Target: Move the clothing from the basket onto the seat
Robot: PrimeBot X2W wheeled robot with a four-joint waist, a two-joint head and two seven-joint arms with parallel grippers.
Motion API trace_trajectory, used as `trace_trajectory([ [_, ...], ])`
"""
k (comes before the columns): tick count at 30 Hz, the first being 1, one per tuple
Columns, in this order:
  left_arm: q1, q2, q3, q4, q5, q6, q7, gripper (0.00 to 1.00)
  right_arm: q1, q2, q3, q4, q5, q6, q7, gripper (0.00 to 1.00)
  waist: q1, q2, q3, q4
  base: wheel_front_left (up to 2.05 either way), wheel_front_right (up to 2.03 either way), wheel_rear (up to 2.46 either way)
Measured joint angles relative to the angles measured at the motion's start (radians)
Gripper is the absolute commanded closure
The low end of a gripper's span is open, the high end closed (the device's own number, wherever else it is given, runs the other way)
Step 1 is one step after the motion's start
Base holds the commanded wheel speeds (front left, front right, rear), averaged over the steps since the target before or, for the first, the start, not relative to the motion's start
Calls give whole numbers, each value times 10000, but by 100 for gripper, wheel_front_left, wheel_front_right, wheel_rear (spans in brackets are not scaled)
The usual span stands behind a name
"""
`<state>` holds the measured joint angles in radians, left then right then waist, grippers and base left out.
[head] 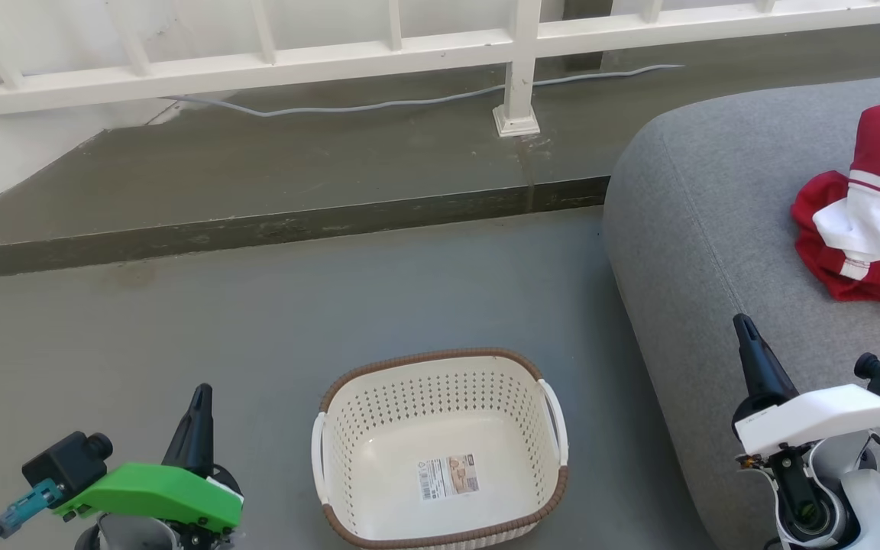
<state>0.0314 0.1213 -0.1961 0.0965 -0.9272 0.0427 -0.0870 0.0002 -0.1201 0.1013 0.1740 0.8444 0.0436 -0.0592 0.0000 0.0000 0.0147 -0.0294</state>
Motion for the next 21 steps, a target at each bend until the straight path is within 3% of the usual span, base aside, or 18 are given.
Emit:
trace_trajectory([
  [21,-67,-77,658,541,-2441,-493,449,100,-146,236,-675,345,2569,198,522,100,0,0,-37,96,0,0,0],
])
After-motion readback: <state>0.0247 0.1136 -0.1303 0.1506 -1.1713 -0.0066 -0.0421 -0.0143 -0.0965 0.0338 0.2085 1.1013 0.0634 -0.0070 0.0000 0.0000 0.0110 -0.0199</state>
